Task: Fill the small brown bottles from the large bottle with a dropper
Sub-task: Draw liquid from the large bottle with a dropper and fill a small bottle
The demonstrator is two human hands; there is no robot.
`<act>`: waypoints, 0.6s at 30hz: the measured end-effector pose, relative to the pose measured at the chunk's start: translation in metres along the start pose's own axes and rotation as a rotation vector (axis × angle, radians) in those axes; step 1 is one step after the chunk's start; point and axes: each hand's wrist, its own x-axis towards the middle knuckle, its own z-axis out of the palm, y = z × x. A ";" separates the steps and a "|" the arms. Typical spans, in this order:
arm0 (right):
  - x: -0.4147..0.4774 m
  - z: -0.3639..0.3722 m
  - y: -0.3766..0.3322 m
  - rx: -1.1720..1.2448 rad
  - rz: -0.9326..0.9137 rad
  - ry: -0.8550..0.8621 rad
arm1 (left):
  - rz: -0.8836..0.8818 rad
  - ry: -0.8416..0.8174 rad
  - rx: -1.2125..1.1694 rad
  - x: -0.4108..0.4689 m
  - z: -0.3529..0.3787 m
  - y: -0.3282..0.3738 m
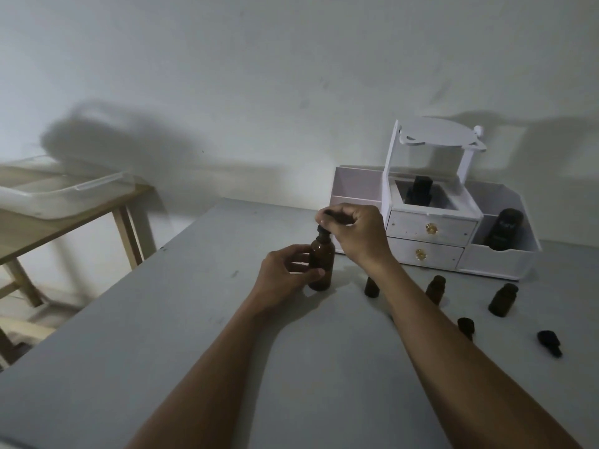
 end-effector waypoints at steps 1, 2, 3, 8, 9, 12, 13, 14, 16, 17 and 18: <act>0.000 0.001 0.002 -0.006 0.008 -0.008 | 0.000 0.003 0.000 0.000 0.000 0.000; 0.000 0.001 0.003 -0.009 0.015 -0.014 | 0.002 0.005 -0.001 0.000 0.000 0.000; -0.001 0.002 0.004 -0.010 0.021 -0.018 | 0.004 0.005 -0.002 0.000 0.000 0.000; 0.000 0.003 0.006 0.000 0.024 -0.008 | -0.003 0.006 -0.006 0.000 -0.002 0.001; 0.000 0.003 0.005 -0.004 0.021 -0.007 | -0.002 0.004 0.000 0.000 -0.002 0.001; -0.001 0.005 0.007 -0.007 0.014 -0.012 | -0.004 0.005 0.003 -0.001 -0.001 0.002; -0.001 0.005 0.007 -0.006 0.014 -0.012 | -0.006 0.009 0.001 -0.002 -0.001 0.002; -0.002 0.005 0.007 -0.007 0.013 -0.010 | -0.007 0.013 0.000 -0.002 -0.001 0.002; -0.002 0.006 0.008 -0.016 0.006 -0.003 | -0.011 0.018 -0.002 -0.002 -0.001 0.002; -0.002 0.006 0.008 -0.018 0.002 0.001 | -0.013 0.019 -0.005 -0.002 -0.001 0.003; -0.002 0.007 0.009 -0.018 0.002 0.003 | -0.015 0.020 -0.005 -0.003 -0.001 0.003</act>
